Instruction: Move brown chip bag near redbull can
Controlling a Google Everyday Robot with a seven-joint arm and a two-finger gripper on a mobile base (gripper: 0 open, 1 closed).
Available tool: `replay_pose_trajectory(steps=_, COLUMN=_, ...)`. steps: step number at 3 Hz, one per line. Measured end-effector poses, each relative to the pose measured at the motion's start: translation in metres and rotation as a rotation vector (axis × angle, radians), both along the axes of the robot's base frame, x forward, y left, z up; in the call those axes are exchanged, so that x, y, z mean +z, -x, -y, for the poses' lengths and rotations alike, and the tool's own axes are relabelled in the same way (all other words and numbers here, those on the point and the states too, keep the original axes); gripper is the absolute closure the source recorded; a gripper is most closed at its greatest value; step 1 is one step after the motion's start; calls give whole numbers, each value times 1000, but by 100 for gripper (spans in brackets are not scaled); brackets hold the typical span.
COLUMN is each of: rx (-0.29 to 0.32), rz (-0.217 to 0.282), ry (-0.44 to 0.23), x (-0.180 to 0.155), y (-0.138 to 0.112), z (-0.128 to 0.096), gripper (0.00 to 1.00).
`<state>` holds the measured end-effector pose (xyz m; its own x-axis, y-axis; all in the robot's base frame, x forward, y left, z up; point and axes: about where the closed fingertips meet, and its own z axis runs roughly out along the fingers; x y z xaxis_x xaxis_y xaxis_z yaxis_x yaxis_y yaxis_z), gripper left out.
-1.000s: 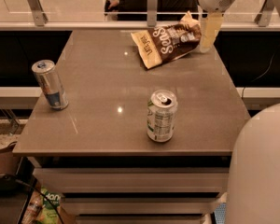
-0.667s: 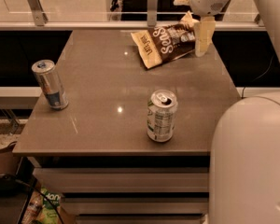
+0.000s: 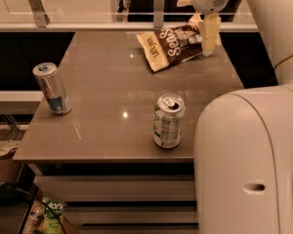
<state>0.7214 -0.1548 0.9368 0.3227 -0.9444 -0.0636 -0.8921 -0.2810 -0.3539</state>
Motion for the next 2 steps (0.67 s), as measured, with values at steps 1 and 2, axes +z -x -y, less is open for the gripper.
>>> replay_pose_trajectory(steps=1, rx=-10, rz=34, ry=41, x=1, y=-13, z=2, gripper=0)
replay_pose_trajectory(steps=2, rx=-25, rz=43, ry=73, x=-10, y=-24, z=4, gripper=0)
